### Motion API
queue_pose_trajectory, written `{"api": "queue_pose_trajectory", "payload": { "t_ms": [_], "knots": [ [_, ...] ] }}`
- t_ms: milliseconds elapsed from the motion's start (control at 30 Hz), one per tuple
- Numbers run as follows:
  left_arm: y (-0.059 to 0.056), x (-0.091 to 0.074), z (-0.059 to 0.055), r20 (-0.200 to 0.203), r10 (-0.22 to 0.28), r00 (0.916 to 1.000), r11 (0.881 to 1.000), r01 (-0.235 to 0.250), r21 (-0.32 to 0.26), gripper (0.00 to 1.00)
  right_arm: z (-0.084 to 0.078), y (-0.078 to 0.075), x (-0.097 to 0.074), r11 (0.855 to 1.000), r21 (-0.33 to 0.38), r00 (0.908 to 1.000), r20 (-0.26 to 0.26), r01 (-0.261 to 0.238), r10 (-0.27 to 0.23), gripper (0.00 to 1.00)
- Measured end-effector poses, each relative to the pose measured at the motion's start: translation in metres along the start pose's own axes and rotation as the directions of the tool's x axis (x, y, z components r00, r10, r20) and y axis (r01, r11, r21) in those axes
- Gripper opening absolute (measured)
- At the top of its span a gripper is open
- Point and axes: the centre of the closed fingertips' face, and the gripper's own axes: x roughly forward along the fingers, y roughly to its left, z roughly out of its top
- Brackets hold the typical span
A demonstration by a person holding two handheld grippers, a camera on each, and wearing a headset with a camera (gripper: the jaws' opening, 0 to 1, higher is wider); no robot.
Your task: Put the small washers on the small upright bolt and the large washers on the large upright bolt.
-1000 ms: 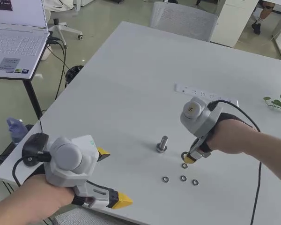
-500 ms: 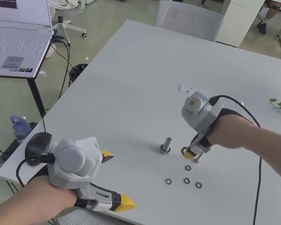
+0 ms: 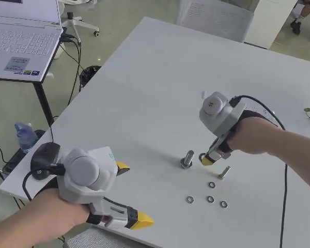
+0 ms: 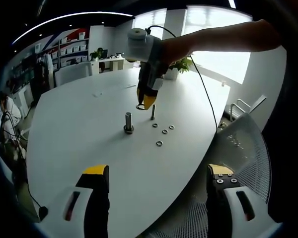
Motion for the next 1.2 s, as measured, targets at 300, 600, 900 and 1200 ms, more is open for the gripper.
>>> {"api": "queue_pose_trajectory", "payload": {
  "t_ms": [300,600,900,1200],
  "knots": [
    [0.002,0.002,-0.001,-0.003,-0.003,1.0000,1.000,0.003,-0.004,0.80,0.016,-0.004,0.006,1.000,-0.014,0.9999,0.010,0.005,-0.005,0.21],
    [0.006,0.000,-0.003,-0.005,0.000,1.0000,1.000,0.000,-0.009,0.79,0.026,-0.012,0.013,0.999,-0.046,0.9996,0.005,0.029,-0.029,0.21],
    [0.008,-0.001,-0.004,-0.007,0.002,1.0000,1.000,-0.002,-0.005,0.79,0.031,-0.013,0.021,0.997,-0.064,0.9994,-0.004,0.033,-0.033,0.21],
    [0.013,-0.002,-0.005,-0.008,0.006,1.0000,1.000,-0.006,-0.009,0.79,0.032,-0.011,0.025,0.998,-0.062,0.9995,-0.013,0.028,-0.029,0.21]
  ]
}}
